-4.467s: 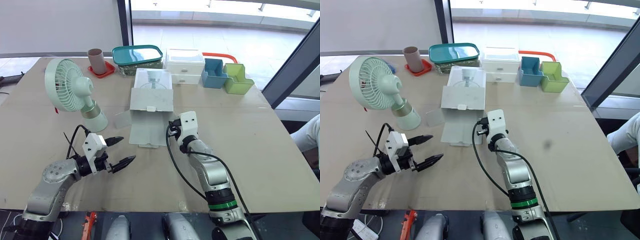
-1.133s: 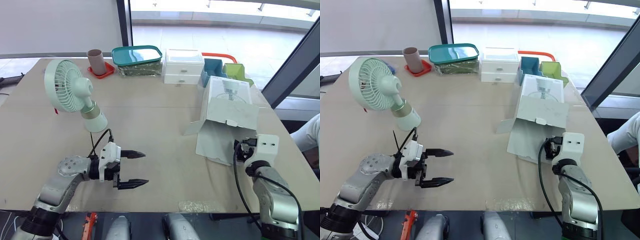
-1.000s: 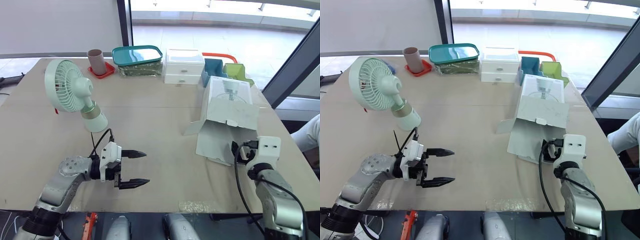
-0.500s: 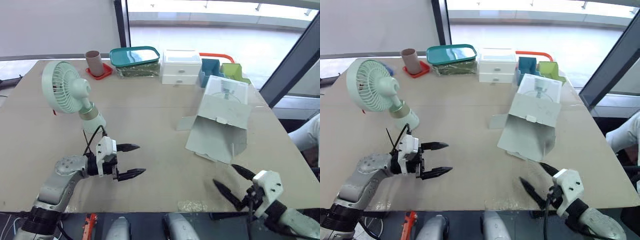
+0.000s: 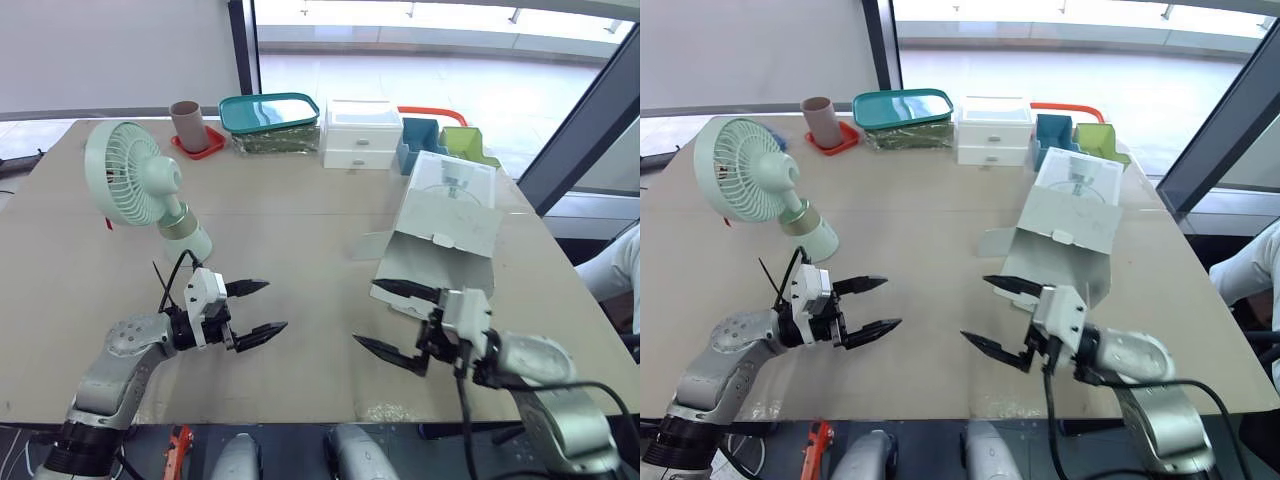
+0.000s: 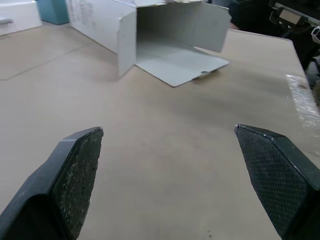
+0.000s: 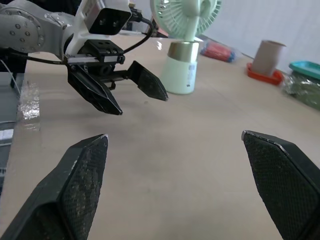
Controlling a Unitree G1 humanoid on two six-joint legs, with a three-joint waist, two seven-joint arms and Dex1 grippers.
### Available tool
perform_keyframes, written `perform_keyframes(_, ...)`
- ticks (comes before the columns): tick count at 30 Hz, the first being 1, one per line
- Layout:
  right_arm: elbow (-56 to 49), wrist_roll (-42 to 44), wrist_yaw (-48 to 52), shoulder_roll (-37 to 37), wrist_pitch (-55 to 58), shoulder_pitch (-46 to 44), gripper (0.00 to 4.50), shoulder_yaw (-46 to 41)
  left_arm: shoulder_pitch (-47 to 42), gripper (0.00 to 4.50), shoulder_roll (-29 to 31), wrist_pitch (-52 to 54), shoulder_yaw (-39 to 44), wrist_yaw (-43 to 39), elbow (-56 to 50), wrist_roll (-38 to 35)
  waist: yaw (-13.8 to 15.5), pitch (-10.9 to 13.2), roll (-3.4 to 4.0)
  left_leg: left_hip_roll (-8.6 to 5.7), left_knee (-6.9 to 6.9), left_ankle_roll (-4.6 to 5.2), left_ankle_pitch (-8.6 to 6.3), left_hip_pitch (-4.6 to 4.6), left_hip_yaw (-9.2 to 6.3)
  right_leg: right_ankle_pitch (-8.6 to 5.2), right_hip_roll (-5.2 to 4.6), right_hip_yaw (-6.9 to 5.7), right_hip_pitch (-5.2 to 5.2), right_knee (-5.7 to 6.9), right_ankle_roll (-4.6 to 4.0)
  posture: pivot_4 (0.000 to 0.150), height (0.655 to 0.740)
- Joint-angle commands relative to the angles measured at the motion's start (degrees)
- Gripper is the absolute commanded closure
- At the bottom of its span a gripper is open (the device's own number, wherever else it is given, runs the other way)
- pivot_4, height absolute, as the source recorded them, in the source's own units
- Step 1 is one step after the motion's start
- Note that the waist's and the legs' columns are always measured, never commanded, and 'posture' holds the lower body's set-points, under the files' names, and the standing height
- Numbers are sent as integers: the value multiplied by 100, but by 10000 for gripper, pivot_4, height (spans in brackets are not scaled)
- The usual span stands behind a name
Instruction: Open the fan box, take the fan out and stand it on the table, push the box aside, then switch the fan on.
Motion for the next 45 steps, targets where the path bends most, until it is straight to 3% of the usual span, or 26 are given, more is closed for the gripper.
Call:
perform_keyframes(1,579,-205,91,72,-359,-240,967,151,107,0,-108,-190,359,482,-309,38,29,1,-1,-2,0,0,0,-4,-2,1,-3,-3,-1,0,-2,1500,7400)
perform_keyframes(13,1089,307,362,254,-56,-859,967,171,1531,0,-1205,258,1710,3174,-2055,-163,111,1,-2,-2,7,-1,-2,-4,-6,20,-5,-4,1,3,-32,1500,7400)
perform_keyframes(23,1335,203,580,339,-299,-961,967,267,1746,0,-1442,338,2314,4305,-2728,-116,136,1,-3,-1,22,0,-2,-7,-4,22,-2,-5,4,3,-29,1500,7400)
perform_keyframes(32,1600,120,636,408,-484,-1134,967,349,1397,0,-1112,914,2778,4358,-2490,-1111,137,1,-2,0,23,-1,-2,-8,-5,22,-1,-8,4,3,-30,1500,7400)
perform_keyframes(45,1733,39,657,427,-638,-1149,967,349,735,0,-536,1092,2958,4481,-2004,-1096,143,1,-4,0,24,-1,-2,-8,-6,23,-2,-8,4,3,-32,1500,7400)
